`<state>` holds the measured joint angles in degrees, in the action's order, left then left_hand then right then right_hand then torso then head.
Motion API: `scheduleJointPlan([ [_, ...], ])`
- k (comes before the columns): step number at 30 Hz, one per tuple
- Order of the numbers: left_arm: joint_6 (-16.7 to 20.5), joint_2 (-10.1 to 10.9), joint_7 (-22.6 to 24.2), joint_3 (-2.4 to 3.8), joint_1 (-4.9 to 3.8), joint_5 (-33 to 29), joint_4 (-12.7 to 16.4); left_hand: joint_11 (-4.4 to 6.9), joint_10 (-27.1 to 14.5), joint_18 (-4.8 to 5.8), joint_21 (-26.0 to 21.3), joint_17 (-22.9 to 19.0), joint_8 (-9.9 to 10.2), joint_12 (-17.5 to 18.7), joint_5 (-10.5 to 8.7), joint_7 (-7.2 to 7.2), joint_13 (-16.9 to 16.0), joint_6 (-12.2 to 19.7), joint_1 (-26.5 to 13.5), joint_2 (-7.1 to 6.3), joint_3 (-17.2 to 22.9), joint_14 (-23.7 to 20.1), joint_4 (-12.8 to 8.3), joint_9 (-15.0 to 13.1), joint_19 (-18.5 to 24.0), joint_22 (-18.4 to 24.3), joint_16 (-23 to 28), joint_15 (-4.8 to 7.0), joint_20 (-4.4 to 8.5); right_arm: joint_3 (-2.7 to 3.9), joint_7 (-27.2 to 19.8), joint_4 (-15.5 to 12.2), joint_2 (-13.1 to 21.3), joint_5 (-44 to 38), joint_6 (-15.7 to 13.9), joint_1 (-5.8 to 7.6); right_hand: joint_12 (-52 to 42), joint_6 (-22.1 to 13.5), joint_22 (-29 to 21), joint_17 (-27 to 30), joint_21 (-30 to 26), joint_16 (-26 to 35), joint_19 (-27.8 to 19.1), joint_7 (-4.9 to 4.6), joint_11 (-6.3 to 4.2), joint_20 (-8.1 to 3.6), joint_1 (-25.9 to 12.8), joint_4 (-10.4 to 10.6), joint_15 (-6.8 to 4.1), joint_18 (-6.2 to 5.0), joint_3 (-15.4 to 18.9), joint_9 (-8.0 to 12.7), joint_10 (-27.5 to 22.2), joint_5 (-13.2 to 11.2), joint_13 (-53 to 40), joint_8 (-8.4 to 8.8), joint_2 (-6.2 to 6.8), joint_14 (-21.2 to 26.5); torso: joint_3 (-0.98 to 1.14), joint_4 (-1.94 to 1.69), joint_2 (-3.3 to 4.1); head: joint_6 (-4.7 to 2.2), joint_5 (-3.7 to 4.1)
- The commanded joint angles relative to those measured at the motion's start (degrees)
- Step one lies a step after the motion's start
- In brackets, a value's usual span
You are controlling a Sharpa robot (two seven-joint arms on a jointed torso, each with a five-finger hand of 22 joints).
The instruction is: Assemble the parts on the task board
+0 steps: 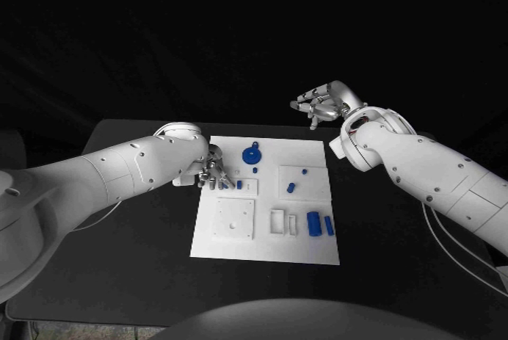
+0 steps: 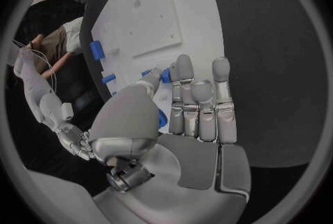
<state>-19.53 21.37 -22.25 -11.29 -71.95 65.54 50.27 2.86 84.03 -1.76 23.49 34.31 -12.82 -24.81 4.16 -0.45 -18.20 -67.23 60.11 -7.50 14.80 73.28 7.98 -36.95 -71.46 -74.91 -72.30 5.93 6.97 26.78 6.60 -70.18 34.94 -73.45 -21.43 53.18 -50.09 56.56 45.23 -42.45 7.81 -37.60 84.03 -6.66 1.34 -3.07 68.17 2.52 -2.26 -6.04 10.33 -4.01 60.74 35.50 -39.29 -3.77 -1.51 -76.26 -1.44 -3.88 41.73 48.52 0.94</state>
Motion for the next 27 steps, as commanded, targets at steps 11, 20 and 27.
scheduleJointPlan([
  [11, -1.9, 0.4, -3.1, -0.65, 0.84, 1.8, -0.1, -0.27, 1.3, 0.62, -0.4, -0.1, 2.2, 0.1, -0.55, 1.39, -0.1, 2.1, 0.0, -0.77, 0.0, -0.6, 0.7, 0.2, 0.0, -1.1, 0.1, 0.01, -0.04, 0.00, -0.1, -0.1, 0.1, -0.5, 0.2, -0.03, -0.1, 0.2, -0.1, -0.1, 0.3, 0.3, 0.9, -0.06, -0.20, -0.28, -0.4, 0.4, -0.06, 0.21, -0.1, 0.0, 0.2, 0.4, 0.0, 0.15, -0.02, -0.3, -0.01, 0.02, 0.01, -0.09, -0.02],
  [20, -1.1, 0.3, -2.9, -0.65, 0.84, 1.4, -0.1, -0.34, 1.2, 0.62, -0.4, -0.1, 2.1, 0.2, -1.24, 1.49, -0.1, 2.3, -0.7, -1.43, -0.3, -0.6, 1.5, 0.3, 0.0, -1.1, 0.1, 0.03, 0.00, 0.00, -0.1, -0.1, 0.1, -0.5, 0.2, -0.03, -0.1, 0.2, -0.1, -0.1, 0.3, 0.3, 0.9, -0.04, -0.20, -0.28, -0.4, 0.5, -0.06, 0.21, -0.1, 0.0, 0.2, 0.4, 0.0, 0.14, -0.01, -0.3, 0.01, 0.01, 0.00, -0.12, -0.03],
  [27, 0.1, 0.9, -2.9, -0.49, 0.75, 0.2, 0.5, -0.32, 1.5, 0.95, -0.4, 0.1, 2.7, 0.8, -1.40, 1.50, 0.2, 2.4, -0.2, -2.90, -11.6, -0.6, 8.1, 0.8, -0.1, -1.1, 0.2, 0.21, 0.35, 0.00, -0.1, -0.1, 0.1, -0.5, 0.2, -0.03, -0.1, 0.2, -0.1, -0.1, 0.3, 0.3, 0.9, -0.04, -0.20, -0.28, -0.4, 0.5, -0.06, 0.21, -0.1, 0.0, 0.2, 0.4, 0.0, 0.14, -0.01, -0.3, 0.00, 0.00, 0.00, -0.18, 0.01],
])
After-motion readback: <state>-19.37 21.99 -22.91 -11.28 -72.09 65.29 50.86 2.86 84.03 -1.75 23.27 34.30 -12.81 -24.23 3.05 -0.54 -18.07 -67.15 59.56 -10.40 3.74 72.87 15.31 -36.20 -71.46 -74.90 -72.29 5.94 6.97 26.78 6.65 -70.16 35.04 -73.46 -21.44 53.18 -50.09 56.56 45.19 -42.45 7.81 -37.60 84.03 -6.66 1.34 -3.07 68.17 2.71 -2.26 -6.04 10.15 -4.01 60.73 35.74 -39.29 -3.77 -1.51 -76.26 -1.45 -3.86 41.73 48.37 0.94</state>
